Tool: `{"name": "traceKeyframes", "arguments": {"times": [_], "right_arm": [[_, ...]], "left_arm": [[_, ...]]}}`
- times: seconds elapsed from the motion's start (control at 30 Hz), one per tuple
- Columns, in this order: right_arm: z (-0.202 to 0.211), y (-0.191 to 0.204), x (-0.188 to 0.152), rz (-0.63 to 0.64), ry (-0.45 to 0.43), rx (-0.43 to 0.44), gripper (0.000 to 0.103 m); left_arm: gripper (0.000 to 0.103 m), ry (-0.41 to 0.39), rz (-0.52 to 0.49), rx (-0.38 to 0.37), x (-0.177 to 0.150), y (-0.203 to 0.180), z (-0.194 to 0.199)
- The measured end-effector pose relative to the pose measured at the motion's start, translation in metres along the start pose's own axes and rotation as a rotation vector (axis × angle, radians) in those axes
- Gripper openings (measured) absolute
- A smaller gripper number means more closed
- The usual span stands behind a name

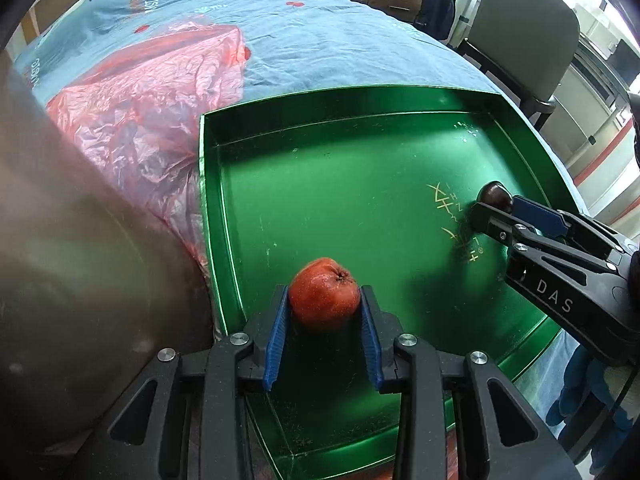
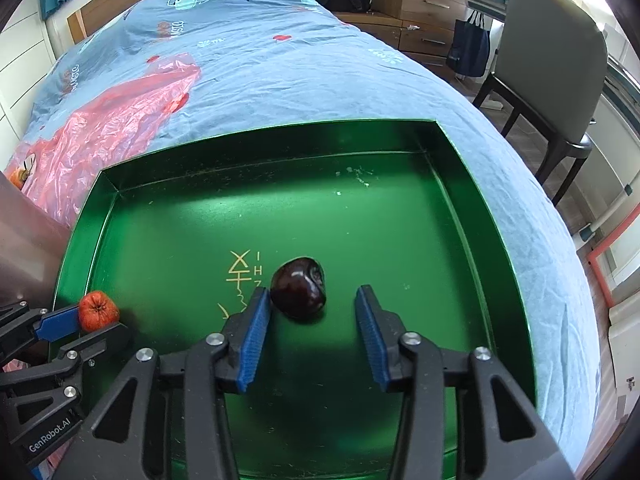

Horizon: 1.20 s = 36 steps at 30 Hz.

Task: Organize fruits
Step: 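Open the right tool to drop the plum while the left tool releases the apple, then move both tools back from the tray toward the remaining fruits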

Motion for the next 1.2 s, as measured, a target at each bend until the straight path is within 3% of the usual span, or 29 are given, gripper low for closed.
{"name": "traceKeyframes", "arguments": {"times": [0.13, 0.23, 0.47, 0.6, 0.7, 0.73, 0.77, 1.03, 1.2], "right_arm": [[0.001, 0.001, -0.001, 0.004, -0.003, 0.002, 0.052], [0.003, 0.002, -0.003, 0.005, -0.002, -0.001, 0.065], [0.005, 0.002, -0.009, 0.010, 0.012, -0.015, 0.078], [0.013, 0.004, -0.012, 0.011, 0.013, -0.021, 0.081], [0.024, 0.009, -0.010, 0.018, 0.002, -0.027, 0.094], [0.029, 0.011, -0.009, 0.020, -0.004, -0.029, 0.094], [0.034, 0.013, -0.008, 0.020, -0.012, -0.029, 0.094], [0.078, 0.032, -0.016, 0.010, -0.055, -0.050, 0.096], [0.100, 0.047, -0.036, -0.004, -0.058, -0.073, 0.096]], "left_arm": [[0.030, 0.028, 0.046, 0.028, -0.012, 0.008, -0.001], [0.030, 0.040, 0.074, 0.055, -0.020, 0.011, 0.001], [0.030, 0.044, 0.057, 0.080, -0.035, 0.003, 0.010], [0.038, 0.020, 0.019, 0.071, -0.034, -0.005, 0.018], [0.051, -0.017, 0.008, 0.066, -0.030, -0.007, 0.030], [0.060, -0.033, 0.009, 0.075, -0.029, -0.006, 0.035], [0.061, -0.049, 0.012, 0.074, -0.028, -0.005, 0.041], [0.061, -0.117, -0.040, 0.021, -0.035, -0.005, 0.078], [0.062, -0.153, -0.117, -0.033, -0.061, -0.003, 0.106]]}}
Point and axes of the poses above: each gripper's, at about its wrist camera, not at the fingertips, and z roughly against the way its jaws point, y to its left, x to its top, the point moved 10 cm from there along -z, roughly the way its jaws point, and after that the axes turned 14 degrees about x, right-handed, at the moved point
